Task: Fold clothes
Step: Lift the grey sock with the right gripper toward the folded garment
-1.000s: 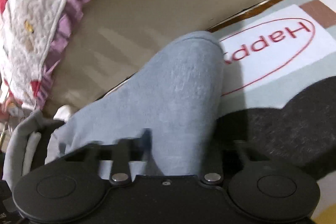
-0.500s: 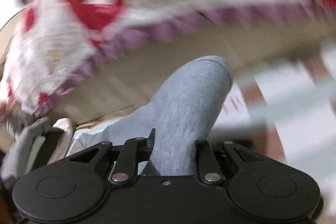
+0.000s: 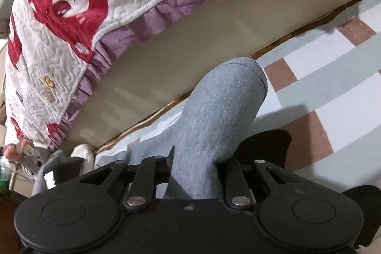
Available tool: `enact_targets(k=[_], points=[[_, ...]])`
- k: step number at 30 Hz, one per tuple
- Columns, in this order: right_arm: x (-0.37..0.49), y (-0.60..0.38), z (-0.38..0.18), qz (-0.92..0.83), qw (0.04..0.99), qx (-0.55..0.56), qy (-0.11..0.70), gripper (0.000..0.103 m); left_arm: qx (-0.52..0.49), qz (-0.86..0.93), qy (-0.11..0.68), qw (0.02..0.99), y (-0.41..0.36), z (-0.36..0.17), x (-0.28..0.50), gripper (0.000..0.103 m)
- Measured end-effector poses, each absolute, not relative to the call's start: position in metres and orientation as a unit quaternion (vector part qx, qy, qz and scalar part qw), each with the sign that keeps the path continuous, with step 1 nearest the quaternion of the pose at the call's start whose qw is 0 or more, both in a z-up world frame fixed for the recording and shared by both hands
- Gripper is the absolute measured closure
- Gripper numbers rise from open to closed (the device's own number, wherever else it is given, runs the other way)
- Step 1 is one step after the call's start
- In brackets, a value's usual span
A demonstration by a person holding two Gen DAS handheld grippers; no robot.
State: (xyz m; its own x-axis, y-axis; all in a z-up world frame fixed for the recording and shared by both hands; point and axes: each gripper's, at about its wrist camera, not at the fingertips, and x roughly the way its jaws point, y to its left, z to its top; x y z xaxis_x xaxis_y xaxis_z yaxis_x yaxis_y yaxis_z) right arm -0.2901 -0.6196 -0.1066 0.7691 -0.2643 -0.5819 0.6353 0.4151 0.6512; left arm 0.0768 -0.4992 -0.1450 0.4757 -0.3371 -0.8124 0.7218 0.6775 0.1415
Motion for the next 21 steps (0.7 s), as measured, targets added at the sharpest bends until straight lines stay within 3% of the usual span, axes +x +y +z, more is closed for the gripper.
enact_targets(k=[3,7,11,13,18,21], points=[[-0.283,-0.624,-0.115,-0.293,0.809,0.461,0.218,0.081,0.228,-0.322,0.404,0.825,-0.501,-0.141,0.082,0.057],[-0.282,-0.625,-0.115,-0.297,0.806,0.461,0.223,0.081,0.209,-0.382,0.349,0.830,-0.503,-0.115,0.060,0.057],[-0.280,-0.618,-0.109,-0.293,0.820,0.438,0.223,0.081,0.255,-0.355,0.378,0.816,-0.528,-0.138,0.068,0.057],[-0.282,-0.618,-0.108,-0.288,0.822,0.440,0.217,0.081,0.225,-0.365,0.388,0.816,-0.524,-0.135,0.069,0.059],[-0.287,-0.615,-0.106,-0.272,0.826,0.447,0.207,0.080,0.109,-0.486,0.375,0.782,-0.478,-0.095,0.018,0.052],[-0.286,-0.610,-0.103,-0.265,0.831,0.443,0.207,0.080,0.093,-0.504,0.422,0.748,-0.453,-0.102,-0.029,0.051]])
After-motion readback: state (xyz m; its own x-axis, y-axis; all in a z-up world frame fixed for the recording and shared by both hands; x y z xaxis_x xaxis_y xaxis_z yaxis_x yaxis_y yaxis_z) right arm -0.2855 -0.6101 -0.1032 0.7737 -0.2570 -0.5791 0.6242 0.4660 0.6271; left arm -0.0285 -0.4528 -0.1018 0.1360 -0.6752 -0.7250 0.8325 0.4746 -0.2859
